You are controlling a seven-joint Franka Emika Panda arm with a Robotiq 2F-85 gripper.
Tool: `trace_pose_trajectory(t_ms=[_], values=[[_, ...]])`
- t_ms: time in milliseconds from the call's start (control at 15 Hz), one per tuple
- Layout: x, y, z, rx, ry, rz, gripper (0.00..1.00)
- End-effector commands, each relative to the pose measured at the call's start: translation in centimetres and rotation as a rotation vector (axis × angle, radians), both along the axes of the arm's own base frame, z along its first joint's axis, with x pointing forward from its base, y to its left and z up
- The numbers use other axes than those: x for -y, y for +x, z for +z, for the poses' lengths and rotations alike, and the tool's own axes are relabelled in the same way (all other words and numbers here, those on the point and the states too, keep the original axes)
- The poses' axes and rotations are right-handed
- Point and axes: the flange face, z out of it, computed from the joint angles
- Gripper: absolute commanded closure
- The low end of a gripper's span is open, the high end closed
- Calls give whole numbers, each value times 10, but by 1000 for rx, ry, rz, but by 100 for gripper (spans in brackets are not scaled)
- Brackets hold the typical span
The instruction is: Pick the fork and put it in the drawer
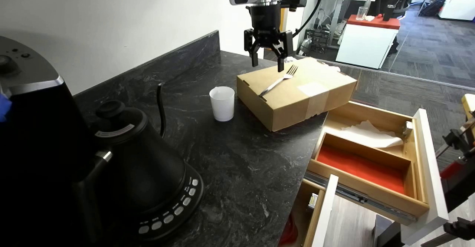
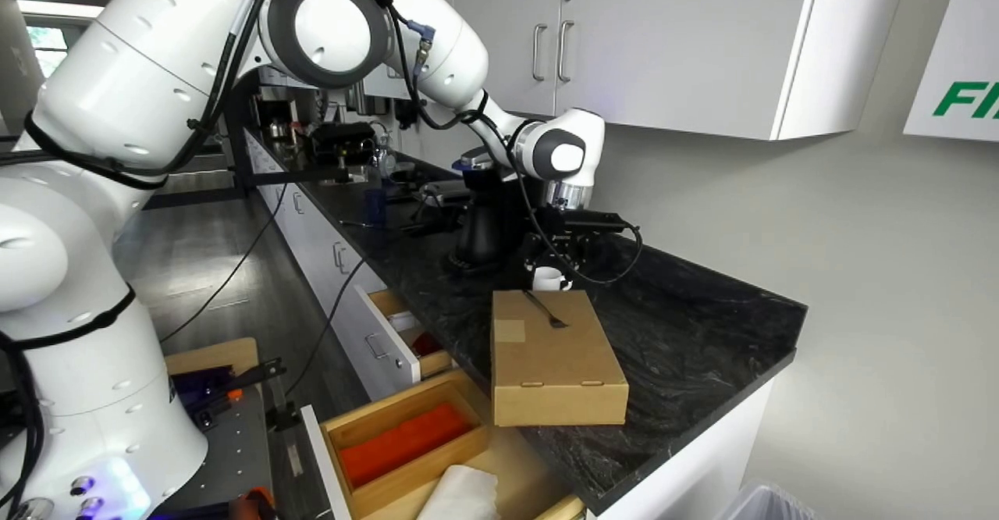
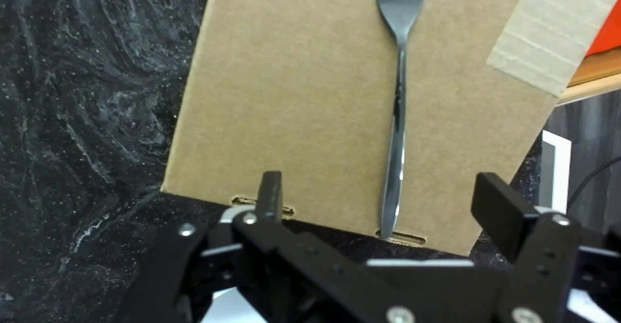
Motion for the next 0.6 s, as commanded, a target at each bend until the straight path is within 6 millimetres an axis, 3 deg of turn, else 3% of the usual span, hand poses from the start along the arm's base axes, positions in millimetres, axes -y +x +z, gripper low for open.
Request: trace_pose_trajectory(t_ms=[0,533], values=[[8,-10,5,-51,49,6,0],[1,-22,3,-61,28,45,0]])
